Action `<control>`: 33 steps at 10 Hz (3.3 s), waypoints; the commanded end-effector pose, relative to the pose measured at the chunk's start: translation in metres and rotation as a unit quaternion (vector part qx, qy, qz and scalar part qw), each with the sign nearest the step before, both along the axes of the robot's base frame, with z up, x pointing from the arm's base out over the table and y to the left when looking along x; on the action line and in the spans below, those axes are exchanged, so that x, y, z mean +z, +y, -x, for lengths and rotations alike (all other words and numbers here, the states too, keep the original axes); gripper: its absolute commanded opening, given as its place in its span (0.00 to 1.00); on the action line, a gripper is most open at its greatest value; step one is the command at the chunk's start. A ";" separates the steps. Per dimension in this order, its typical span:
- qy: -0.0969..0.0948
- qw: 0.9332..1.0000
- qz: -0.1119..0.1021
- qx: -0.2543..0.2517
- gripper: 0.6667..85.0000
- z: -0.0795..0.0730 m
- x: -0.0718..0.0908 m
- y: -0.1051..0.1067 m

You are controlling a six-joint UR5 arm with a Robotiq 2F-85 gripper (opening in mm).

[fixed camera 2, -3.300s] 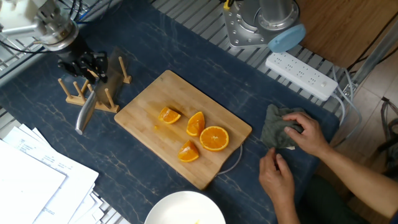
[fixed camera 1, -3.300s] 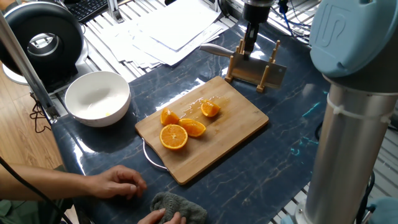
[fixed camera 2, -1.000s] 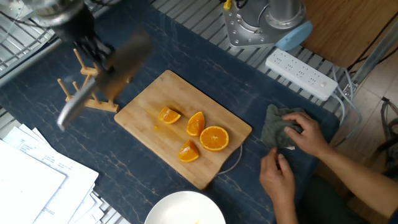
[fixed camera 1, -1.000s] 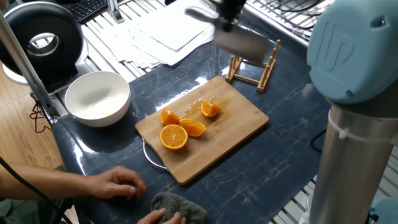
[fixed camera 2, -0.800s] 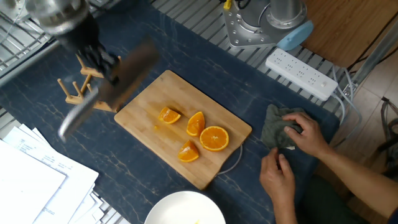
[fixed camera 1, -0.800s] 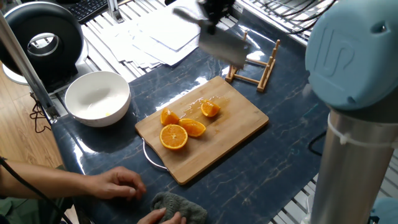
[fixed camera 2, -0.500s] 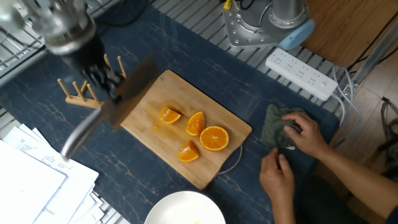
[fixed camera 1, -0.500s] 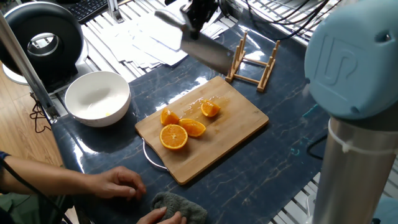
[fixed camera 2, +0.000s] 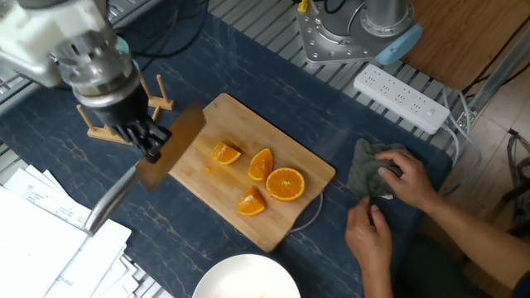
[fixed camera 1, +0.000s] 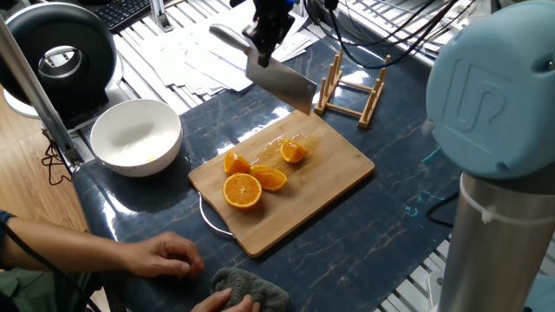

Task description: Chop the orange

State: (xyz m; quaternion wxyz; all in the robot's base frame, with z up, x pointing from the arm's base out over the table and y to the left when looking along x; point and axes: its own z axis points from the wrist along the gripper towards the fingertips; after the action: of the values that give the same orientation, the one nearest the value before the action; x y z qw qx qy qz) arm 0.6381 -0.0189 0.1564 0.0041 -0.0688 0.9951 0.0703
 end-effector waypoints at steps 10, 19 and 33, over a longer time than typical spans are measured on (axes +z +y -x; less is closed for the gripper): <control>0.025 0.998 -0.009 -0.053 0.00 0.011 0.008 -0.031; 0.003 0.998 0.055 -0.026 0.00 0.035 0.011 -0.066; 0.010 0.996 -0.020 -0.089 0.00 0.112 -0.019 0.028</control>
State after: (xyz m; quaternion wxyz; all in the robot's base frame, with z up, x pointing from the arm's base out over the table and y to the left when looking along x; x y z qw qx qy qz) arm 0.5304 -0.0072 0.1486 -0.0062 0.0180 0.9961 0.0861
